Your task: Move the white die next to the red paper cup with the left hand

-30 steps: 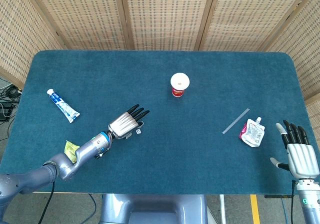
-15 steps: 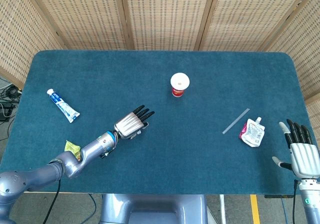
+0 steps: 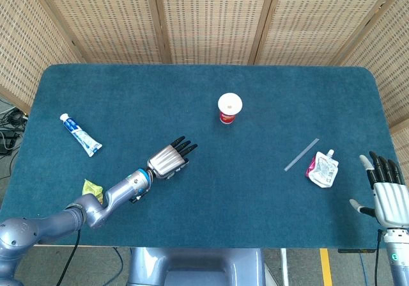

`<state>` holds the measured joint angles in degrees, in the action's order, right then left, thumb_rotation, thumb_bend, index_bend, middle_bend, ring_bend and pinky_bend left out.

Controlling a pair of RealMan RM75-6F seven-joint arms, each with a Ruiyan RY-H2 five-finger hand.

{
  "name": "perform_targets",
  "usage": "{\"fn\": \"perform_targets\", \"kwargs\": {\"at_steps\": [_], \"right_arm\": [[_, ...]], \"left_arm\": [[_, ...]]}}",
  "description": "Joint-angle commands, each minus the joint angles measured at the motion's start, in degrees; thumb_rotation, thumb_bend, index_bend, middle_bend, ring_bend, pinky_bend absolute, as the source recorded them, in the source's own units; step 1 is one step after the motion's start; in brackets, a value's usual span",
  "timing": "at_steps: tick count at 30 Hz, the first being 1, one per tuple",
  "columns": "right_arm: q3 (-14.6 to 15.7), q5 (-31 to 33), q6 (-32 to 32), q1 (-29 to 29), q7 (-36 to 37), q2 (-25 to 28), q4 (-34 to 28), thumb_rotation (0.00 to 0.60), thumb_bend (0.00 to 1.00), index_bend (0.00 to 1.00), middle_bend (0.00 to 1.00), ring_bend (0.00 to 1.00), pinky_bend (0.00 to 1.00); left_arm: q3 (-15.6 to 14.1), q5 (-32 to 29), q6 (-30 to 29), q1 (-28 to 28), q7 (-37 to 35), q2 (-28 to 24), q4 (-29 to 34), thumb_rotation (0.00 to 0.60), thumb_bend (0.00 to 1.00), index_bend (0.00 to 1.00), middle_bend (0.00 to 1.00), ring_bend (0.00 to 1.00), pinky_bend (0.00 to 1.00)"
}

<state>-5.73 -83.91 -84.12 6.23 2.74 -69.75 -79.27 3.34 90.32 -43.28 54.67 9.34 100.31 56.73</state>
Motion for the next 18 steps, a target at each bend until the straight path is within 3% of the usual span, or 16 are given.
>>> {"fn": "perform_targets", "kwargs": {"at_steps": [1, 5, 12, 18], "right_arm": [[-0.04, 0.00, -0.18, -0.09, 0.15, 0.08, -0.04, 0.600, 0.06, 0.05, 0.00, 0.00, 0.00], [-0.20, 0.06, -0.56, -0.24, 0.46, 0.20, -0.03, 0.600, 0.06, 0.05, 0.00, 0.00, 0.00], [-0.20, 0.04, -0.66, -0.34, 0.60, 0.30, -0.02, 0.600, 0.06, 0.05, 0.00, 0.00, 0.00], [-0.17, -0.21, -0.92, -0.41, 0.77, 0.48, -0.29, 0.600, 0.06, 0.05, 0.00, 0.00, 0.00]], "left_arm": [[-0.18, -0.35, 0.06, 0.12, 0.56, 0.21, -0.01, 0.600, 0.35, 0.57, 0.00, 0.00, 0.00], [-0.23, -0.61, -0.82, -0.04, 0.94, 0.18, 0.31, 0.600, 0.41, 0.65, 0.00, 0.00, 0.00], [0.05, -0.58, -3.38, -0.33, 0.44, -1.33, 1.96, 0.600, 0.41, 0.65, 0.00, 0.00, 0.00], [2.24, -0.74, -7.18, -0.36, 0.98, -5.96, 7.62, 0.600, 0.41, 0.63, 0.00, 0.00, 0.00]]}}
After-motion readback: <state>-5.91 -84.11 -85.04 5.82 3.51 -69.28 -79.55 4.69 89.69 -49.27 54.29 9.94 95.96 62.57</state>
